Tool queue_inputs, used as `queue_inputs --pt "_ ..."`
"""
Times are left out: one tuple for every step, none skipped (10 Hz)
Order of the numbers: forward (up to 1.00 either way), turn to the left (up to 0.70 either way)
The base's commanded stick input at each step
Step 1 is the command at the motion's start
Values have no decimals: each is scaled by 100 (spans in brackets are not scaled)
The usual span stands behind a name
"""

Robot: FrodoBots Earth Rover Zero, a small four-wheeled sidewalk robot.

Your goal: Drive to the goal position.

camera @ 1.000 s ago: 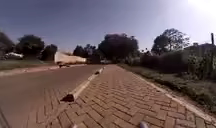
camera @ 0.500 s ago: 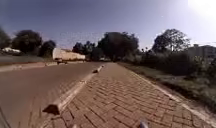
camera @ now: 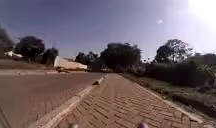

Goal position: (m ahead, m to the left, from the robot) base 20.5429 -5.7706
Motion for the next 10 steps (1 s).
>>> queue_inputs --pt "100 0" --pt "100 0" --pt "100 0" --pt "100 0" --pt "100 0" --pt "100 0" --pt "100 0" --pt "100 0" --pt "100 0" --pt "100 0"
